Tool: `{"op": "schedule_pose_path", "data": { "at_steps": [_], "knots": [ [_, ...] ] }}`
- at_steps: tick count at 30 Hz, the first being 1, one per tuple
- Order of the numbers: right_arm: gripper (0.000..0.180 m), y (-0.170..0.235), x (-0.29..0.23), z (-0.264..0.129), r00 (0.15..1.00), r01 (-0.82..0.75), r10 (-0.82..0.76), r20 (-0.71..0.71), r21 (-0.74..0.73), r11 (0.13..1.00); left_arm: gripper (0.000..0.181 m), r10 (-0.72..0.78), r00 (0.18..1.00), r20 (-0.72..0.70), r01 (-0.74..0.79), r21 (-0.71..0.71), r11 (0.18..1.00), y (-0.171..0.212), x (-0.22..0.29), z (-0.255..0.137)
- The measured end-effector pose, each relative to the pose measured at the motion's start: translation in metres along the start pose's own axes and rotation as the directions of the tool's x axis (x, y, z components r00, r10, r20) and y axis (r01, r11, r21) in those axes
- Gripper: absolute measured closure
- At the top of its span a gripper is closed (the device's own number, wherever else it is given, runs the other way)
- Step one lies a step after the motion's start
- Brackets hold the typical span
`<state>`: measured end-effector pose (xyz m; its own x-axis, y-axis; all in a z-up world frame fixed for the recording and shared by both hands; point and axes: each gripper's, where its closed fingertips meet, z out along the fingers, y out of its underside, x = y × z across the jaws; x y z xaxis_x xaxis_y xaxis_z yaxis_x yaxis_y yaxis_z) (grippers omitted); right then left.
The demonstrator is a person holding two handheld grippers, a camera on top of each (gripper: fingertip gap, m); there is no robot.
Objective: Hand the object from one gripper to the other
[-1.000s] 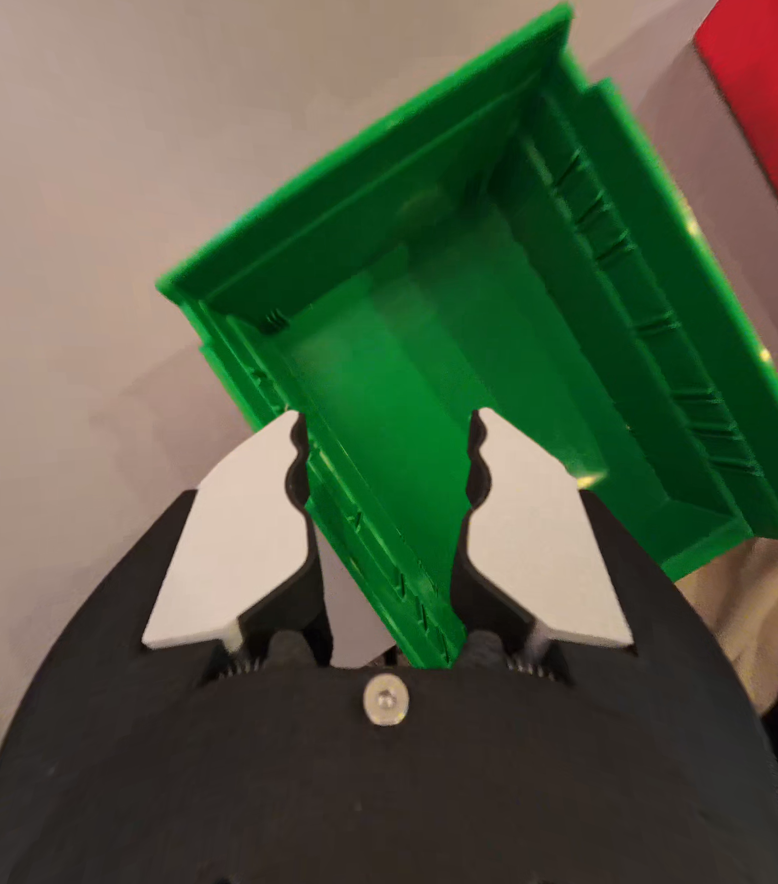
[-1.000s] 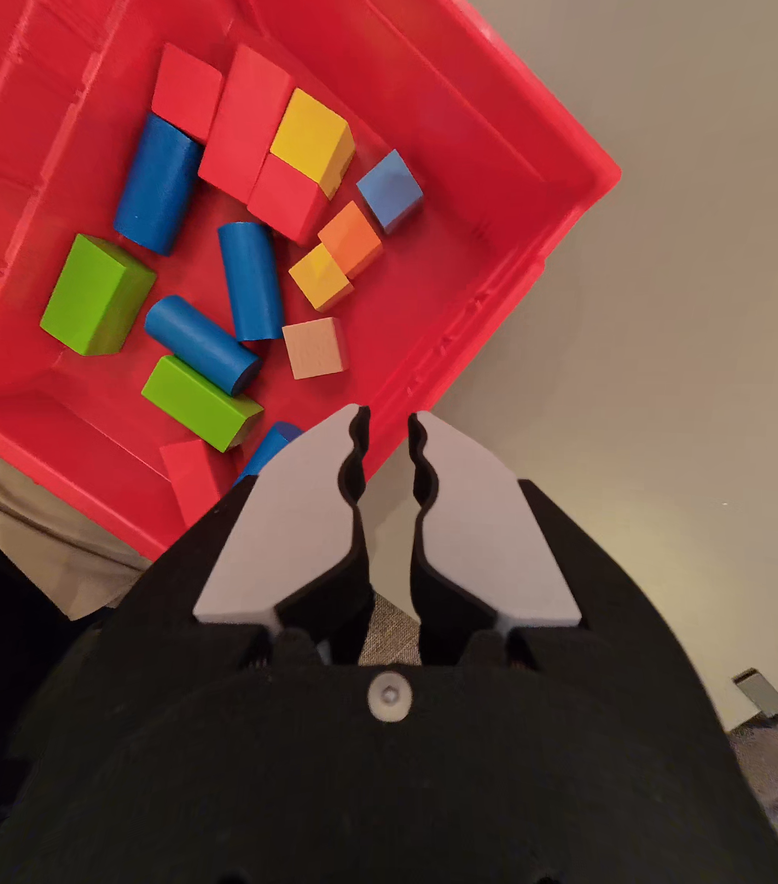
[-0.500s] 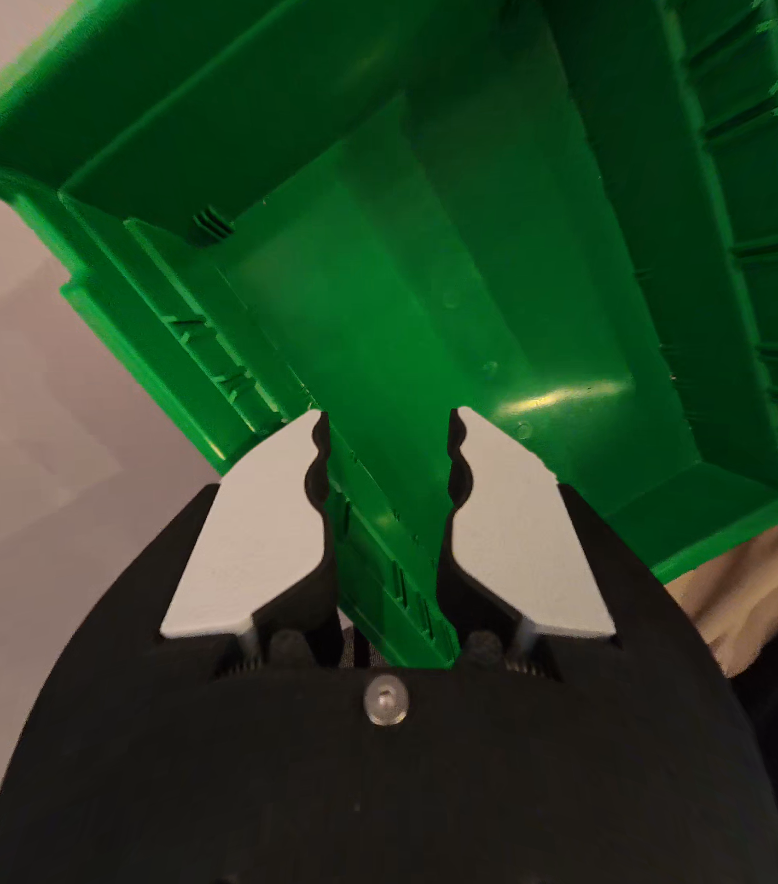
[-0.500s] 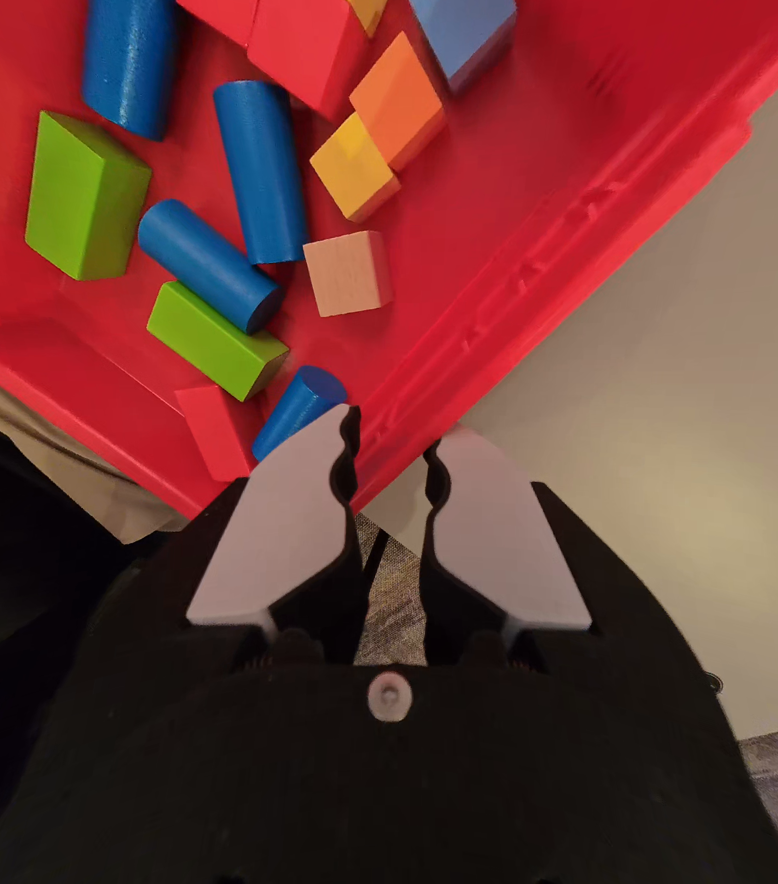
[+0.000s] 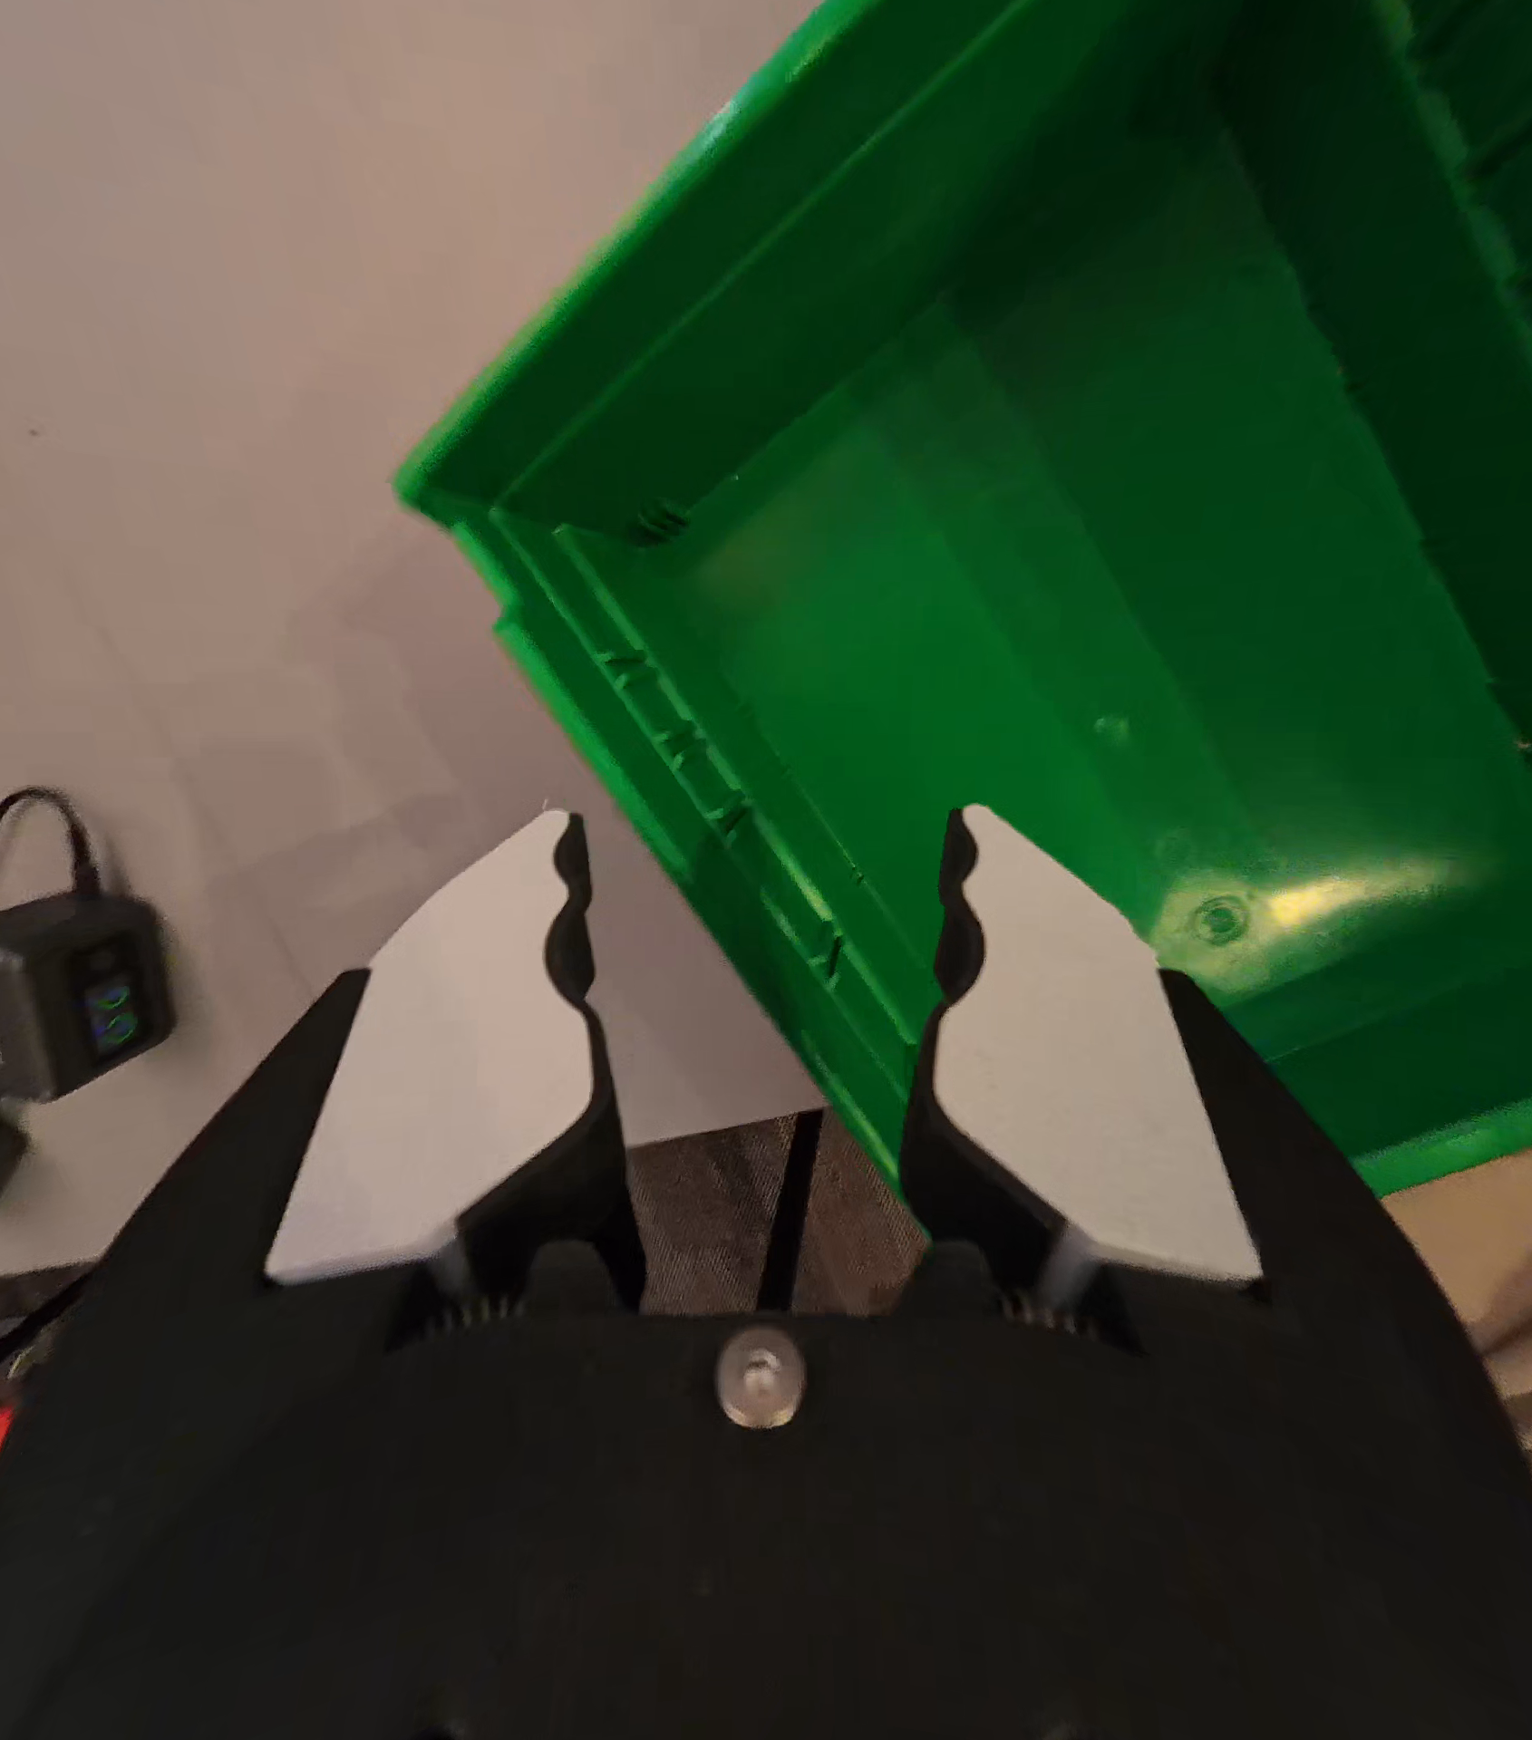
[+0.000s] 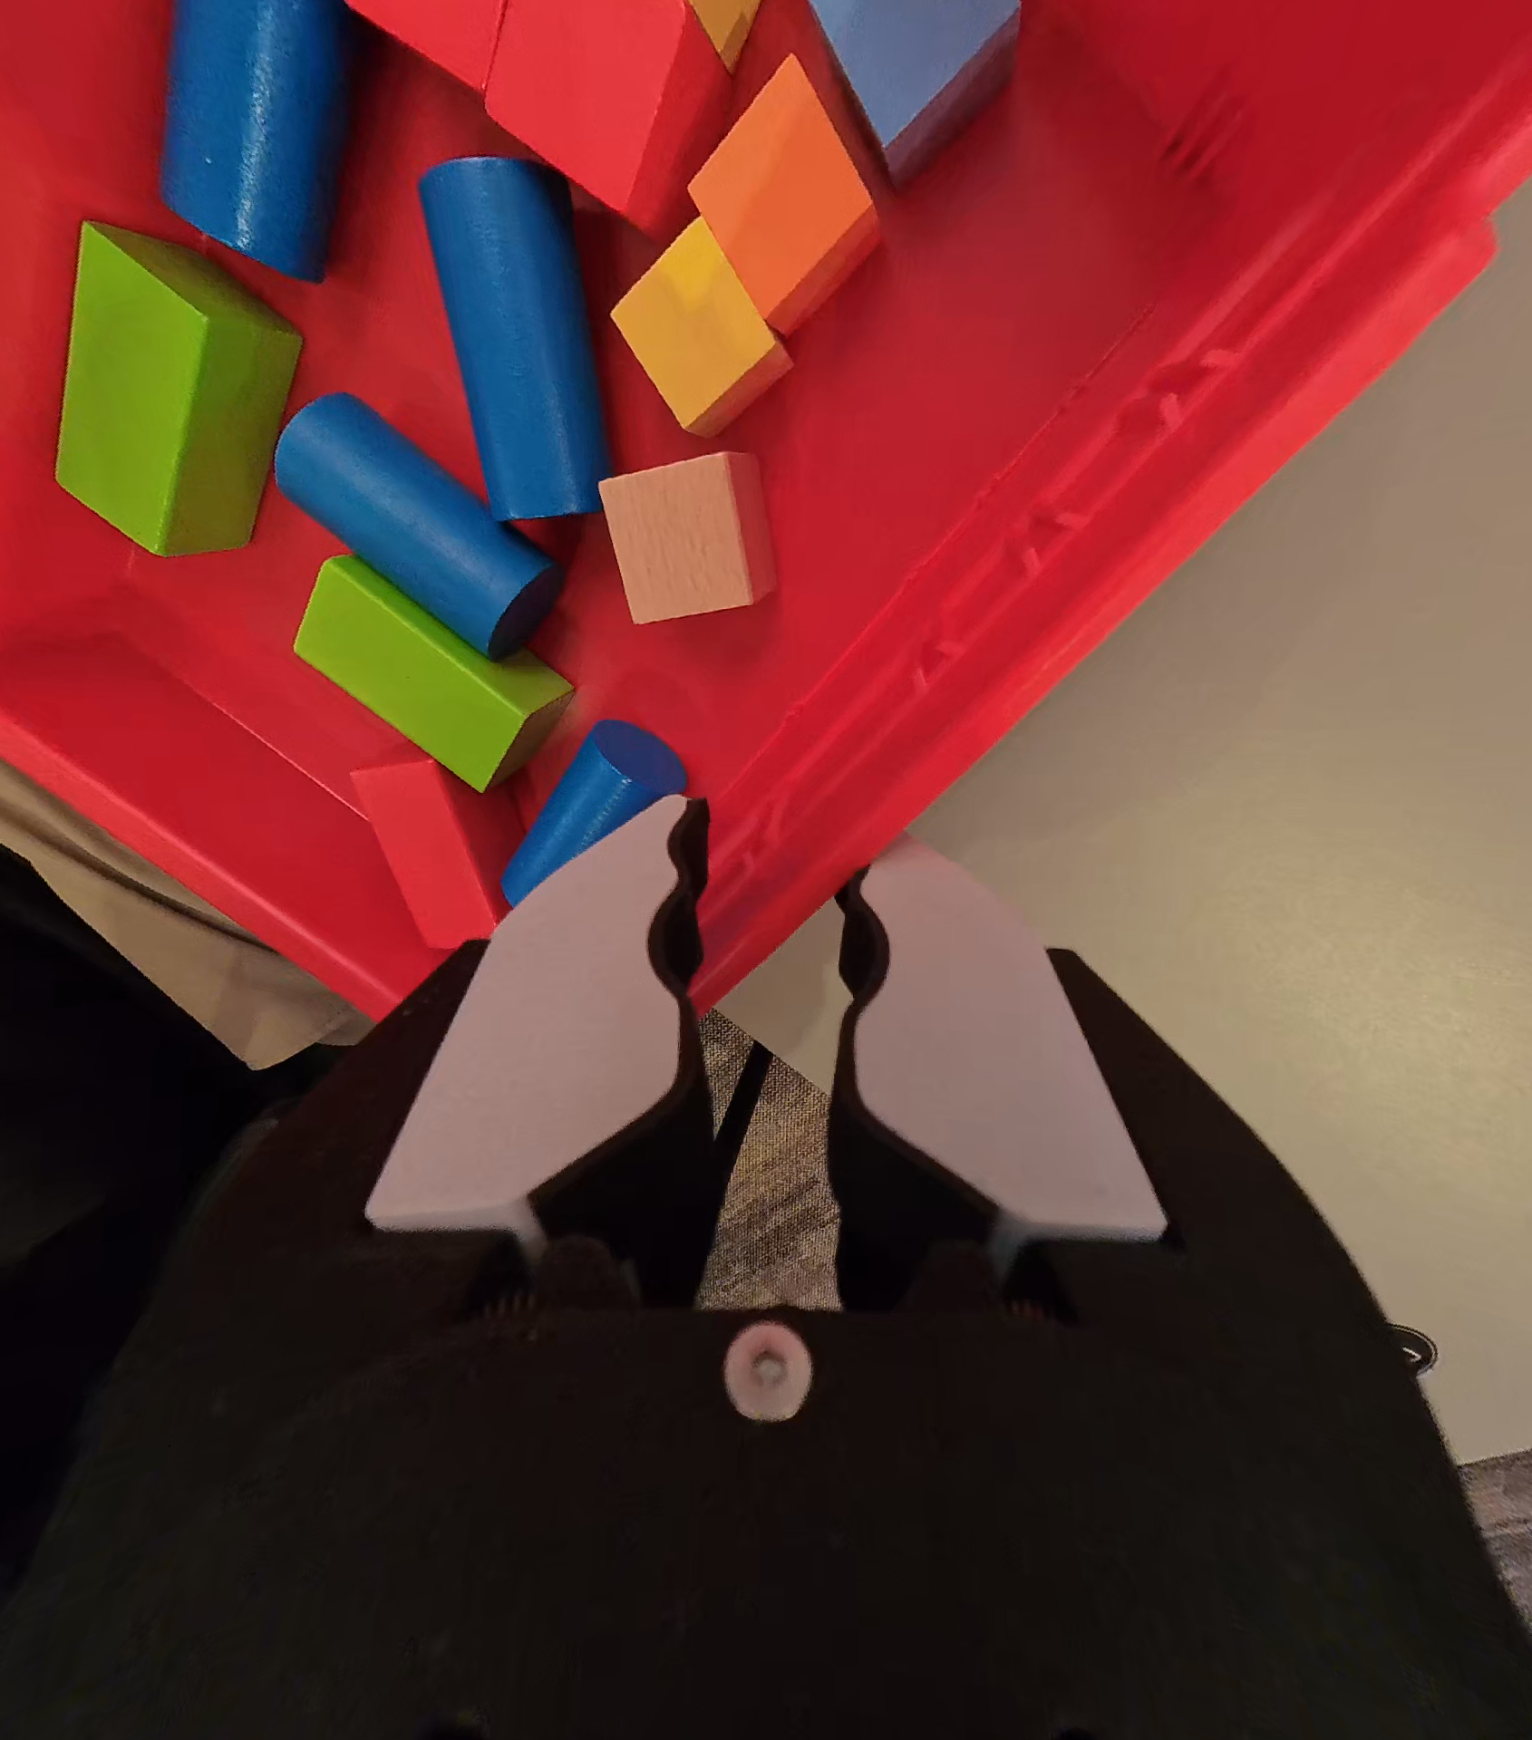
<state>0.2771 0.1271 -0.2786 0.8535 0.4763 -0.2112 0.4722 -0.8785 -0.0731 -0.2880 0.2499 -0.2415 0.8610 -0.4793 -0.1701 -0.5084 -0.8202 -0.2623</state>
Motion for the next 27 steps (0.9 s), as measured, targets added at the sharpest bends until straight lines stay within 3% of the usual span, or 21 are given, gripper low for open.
{"op": "schedule_pose_path", "data": {
  "at_steps": [6, 10, 12, 17, 27],
  "knots": [
    [0.153, 0.000, -0.001, 0.001, 1.000, -0.006, 0.006, 0.007, -0.003, 1.000, 0.102, -0.108, 0.993, -0.053, 0.097, -0.178, 0.979, 0.043, -0.010, 0.022],
    [0.156, 0.000, 0.000, 0.002, 1.000, -0.023, 0.023, 0.009, 0.002, 1.000, 0.129, -0.099, 0.981, -0.164, 0.057, -0.245, 0.968, 0.054, 0.006, 0.044],
    [0.162, 0.000, 0.001, 0.003, 0.999, -0.039, 0.039, 0.012, 0.005, 0.999, 0.149, -0.093, 0.979, -0.184, 0.046, -0.246, 0.968, 0.053, 0.010, 0.051],
    [0.167, -0.003, -0.003, 0.008, 0.997, -0.058, 0.057, 0.043, 0.008, 0.998, 0.169, -0.126, 0.963, -0.237, 0.086, -0.173, 0.981, 0.040, 0.011, 0.053],
    [0.170, -0.043, -0.012, 0.013, 0.995, -0.076, 0.066, 0.069, 0.146, 0.986, 0.175, -0.149, 0.918, -0.368, 0.154, -0.016, 0.988, 0.019, 0.015, 0.049]
  ]
}}
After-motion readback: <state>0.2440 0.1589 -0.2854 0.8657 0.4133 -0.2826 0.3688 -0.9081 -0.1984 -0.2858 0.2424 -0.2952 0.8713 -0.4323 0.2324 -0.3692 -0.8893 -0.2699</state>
